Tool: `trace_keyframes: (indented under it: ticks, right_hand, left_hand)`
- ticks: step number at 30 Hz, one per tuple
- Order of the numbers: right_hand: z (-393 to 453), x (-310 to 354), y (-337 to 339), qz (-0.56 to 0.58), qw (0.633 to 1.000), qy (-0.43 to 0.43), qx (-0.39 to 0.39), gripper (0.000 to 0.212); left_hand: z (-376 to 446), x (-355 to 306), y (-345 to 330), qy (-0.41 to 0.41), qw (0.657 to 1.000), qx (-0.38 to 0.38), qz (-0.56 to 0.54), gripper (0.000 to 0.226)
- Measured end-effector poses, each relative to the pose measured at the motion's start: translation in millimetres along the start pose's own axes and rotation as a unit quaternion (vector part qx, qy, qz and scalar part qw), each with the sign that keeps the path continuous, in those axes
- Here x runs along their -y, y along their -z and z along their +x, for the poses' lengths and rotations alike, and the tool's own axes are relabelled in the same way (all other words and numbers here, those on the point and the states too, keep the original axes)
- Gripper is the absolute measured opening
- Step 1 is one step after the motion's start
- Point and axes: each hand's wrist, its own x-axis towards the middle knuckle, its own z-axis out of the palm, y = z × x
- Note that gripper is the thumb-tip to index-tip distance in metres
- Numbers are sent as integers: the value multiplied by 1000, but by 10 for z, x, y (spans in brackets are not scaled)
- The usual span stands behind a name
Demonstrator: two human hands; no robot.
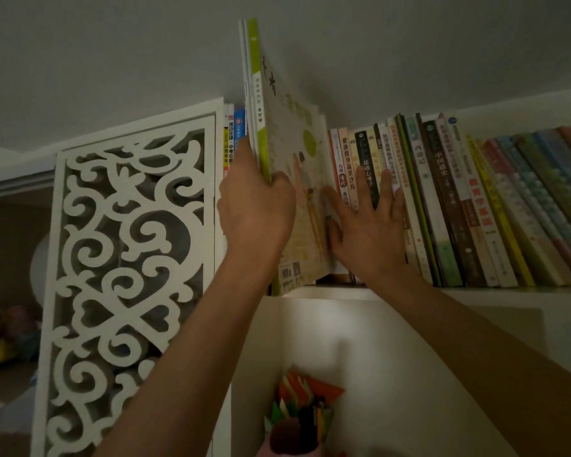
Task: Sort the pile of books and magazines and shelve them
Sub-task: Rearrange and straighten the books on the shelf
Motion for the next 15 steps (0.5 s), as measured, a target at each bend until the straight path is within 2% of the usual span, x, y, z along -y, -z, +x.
trace_keyframes:
  ticks: [4, 9, 15]
  right_hand:
    - [-2, -54, 10, -12, 1000, 14, 16, 54]
    - [-13, -72, 9, -38, 999, 10, 16, 54]
    - [-9, -58, 47, -19, 999, -7, 37, 55]
  left_hand:
    - [-45, -13, -32, -12, 999, -7, 37, 39]
    - [-189, 30, -37, 6, 1000, -14, 23, 40]
    - [-142, 28, -138, 13, 999, -20, 40, 39]
